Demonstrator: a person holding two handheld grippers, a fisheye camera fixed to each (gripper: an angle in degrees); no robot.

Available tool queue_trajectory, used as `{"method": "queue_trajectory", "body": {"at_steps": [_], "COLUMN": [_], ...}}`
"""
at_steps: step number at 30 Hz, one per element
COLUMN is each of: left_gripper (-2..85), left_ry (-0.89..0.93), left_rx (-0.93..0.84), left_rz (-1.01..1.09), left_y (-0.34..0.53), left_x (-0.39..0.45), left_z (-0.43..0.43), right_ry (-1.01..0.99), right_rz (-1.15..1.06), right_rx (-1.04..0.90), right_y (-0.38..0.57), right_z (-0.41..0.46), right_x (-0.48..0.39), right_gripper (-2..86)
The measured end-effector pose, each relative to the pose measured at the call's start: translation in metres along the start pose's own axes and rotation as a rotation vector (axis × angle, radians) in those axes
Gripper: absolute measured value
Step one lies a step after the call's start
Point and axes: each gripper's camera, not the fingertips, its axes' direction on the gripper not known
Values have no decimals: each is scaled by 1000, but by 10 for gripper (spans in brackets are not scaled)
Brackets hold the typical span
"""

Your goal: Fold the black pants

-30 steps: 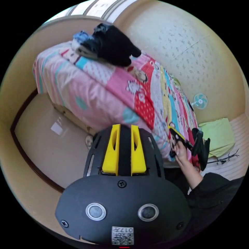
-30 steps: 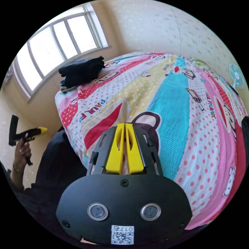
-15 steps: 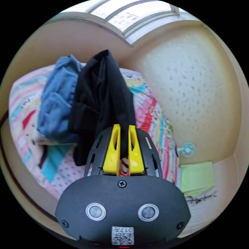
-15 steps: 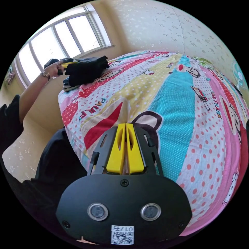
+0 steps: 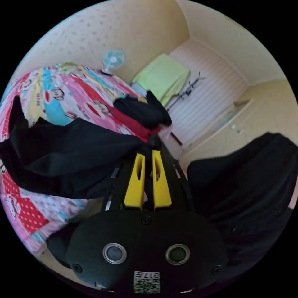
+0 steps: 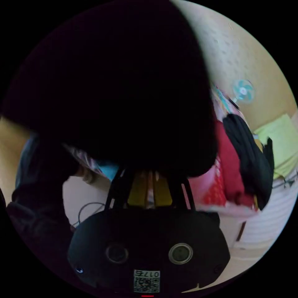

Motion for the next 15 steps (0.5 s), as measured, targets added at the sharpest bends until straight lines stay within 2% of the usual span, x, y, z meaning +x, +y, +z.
{"method": "queue_trajectory", "body": {"at_steps": [2,4,7,9,12,15], "left_gripper": [47,65,74,76,78,99], "left_ry": [61,103,47,19,-38,-275], "left_rx": [-155,-214,-233,-198,-9,198], "left_rz": [-16,-119,-264,-331,-416,-536], "left_y": [38,66,106,122,137,147], "left_x": [18,14,-2,-14,-37,-61], "left_z": [43,64,72,59,7,-55], "right_ry": [-34,-46,-119,-233,-472,-701], "right_rz": [116,245,369,361,289,223], "right_rx": [-96,-155,-67,71,196,228], "right_y": [31,54,60,32,-30,-113], "right_z": [0,-7,-48,-86,-112,-110], "right_x": [51,96,138,139,117,84], "right_gripper": [12,11,16,32,74,109]}}
